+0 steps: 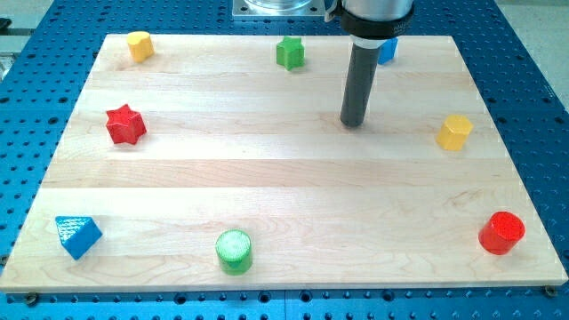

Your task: Push the hexagon towards the red circle

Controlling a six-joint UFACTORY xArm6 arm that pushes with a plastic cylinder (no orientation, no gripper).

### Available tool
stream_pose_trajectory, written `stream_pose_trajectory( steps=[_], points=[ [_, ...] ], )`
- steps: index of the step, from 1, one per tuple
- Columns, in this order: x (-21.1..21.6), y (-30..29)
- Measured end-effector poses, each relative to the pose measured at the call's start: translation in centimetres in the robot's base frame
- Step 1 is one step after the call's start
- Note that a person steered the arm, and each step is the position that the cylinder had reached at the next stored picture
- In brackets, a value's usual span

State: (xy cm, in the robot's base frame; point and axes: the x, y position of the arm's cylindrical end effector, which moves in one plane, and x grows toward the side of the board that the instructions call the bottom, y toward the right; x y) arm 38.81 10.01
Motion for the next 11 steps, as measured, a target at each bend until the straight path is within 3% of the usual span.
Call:
stream_pose_trajectory(
  steps=[1,2,3,4,5,6,8,9,10,11],
  points=[
    [0.3,-0.3],
    [4.5,-1.1],
    [5.6,-0.9],
    [4.3,0.1],
    [-0.9,1.2],
    [-4.3,8.9],
    [3.3,13.4],
    [4.3,13.7],
    [2.2,13.6],
    [6.0,13.6]
  ],
)
